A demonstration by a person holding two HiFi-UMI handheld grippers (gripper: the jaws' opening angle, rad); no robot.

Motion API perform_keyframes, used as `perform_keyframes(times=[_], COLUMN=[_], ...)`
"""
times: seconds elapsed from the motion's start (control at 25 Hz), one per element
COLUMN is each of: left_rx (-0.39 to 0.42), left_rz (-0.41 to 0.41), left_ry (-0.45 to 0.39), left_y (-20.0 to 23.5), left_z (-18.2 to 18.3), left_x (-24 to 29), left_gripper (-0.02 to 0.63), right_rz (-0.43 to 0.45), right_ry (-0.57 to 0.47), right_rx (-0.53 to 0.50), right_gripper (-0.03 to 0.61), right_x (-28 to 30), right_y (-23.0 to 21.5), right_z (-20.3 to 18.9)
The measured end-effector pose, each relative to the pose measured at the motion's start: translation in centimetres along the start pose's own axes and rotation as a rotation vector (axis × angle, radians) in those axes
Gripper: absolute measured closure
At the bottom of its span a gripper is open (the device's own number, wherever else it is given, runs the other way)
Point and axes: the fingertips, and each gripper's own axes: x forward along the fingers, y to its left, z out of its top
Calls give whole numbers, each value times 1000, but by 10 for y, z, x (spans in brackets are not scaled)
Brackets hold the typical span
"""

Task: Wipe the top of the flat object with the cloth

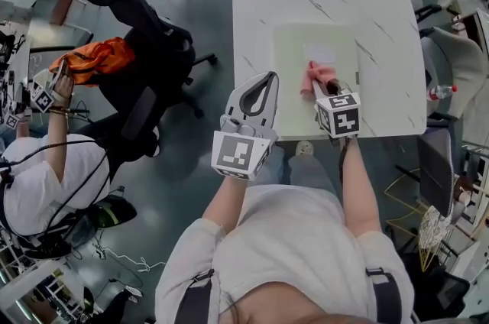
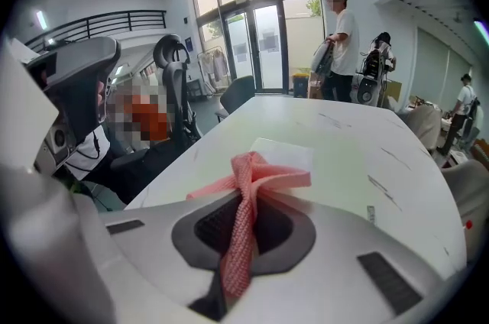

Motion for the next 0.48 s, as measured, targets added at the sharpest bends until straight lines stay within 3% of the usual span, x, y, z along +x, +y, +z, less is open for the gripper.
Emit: perform_keyframes(times=[0.48], left_rx=[5], left_rz=[46], left_ry=[3], left_y=[-36], left_z=[-2], left_x=[2], left_gripper=[603], right_rz=[-45], right_ry=[-2], right_rx=[43], right_gripper=[552], right_x=[-26], right_y=[-63], right_z=[-22])
